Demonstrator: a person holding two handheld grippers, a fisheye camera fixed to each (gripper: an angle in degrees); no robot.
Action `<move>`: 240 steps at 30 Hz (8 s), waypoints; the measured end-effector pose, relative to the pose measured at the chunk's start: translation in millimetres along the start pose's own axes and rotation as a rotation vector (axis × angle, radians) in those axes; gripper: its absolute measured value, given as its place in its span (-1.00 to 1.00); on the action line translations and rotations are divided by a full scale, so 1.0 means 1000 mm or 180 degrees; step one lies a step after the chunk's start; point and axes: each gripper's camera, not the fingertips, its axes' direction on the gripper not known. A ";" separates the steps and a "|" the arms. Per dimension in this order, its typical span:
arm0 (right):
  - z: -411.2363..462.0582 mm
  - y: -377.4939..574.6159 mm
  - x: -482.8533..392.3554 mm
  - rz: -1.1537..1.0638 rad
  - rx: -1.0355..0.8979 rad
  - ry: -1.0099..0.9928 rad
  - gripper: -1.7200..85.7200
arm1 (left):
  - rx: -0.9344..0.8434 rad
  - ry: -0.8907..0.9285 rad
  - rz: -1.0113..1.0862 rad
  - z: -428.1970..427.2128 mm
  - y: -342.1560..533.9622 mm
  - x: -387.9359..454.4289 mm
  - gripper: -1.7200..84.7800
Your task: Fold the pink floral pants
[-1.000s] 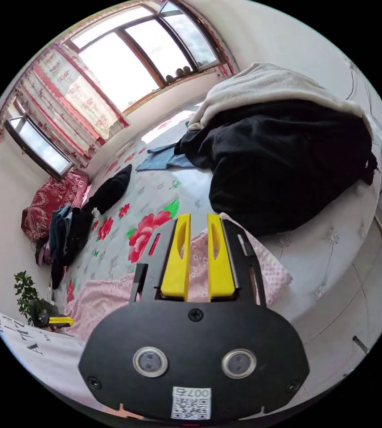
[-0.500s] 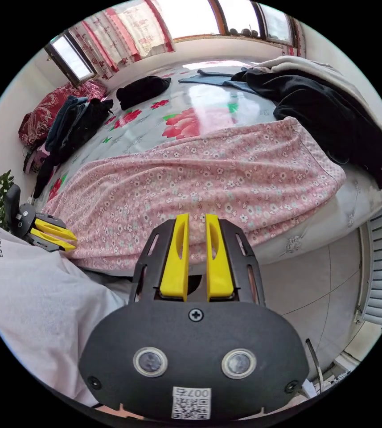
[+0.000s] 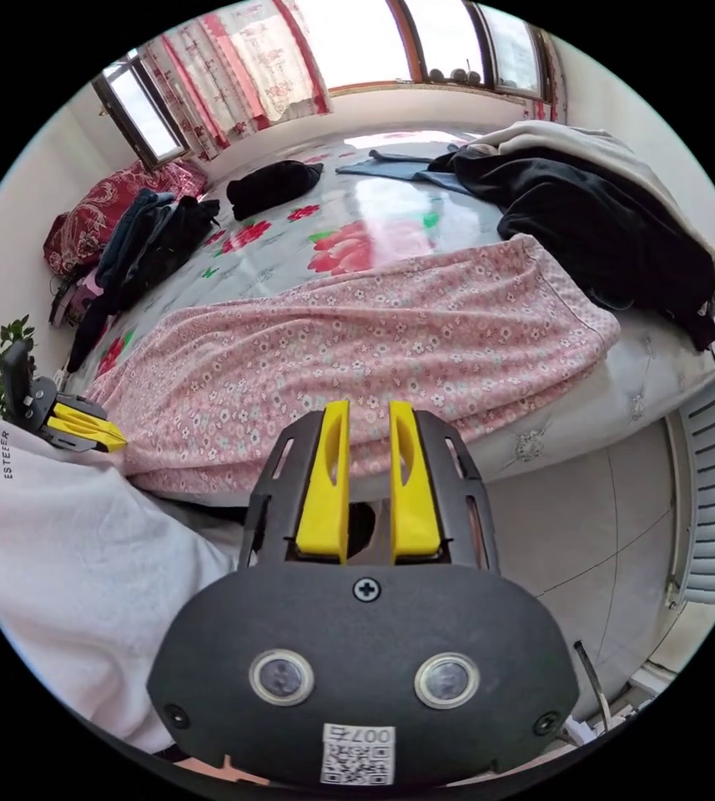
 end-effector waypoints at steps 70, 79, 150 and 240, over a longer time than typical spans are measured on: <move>-0.003 -0.117 0.014 -0.1154 -0.0176 -0.0187 -0.96 | -0.0350 -0.0258 0.0353 0.045 0.043 0.065 -0.98; 0.003 -0.152 0.048 -0.0894 -0.0650 -0.0295 -0.96 | -0.0592 0.0312 0.0446 0.063 0.032 0.045 -0.98; -0.129 -0.013 0.105 0.0413 0.1100 -0.3592 -0.97 | 0.1595 0.2545 0.0202 -0.151 -0.011 -0.212 -0.91; -0.199 -0.358 -0.139 -0.0522 -0.0330 -0.3346 -0.95 | 0.2492 0.1756 -0.2058 -0.271 0.056 -0.336 -0.87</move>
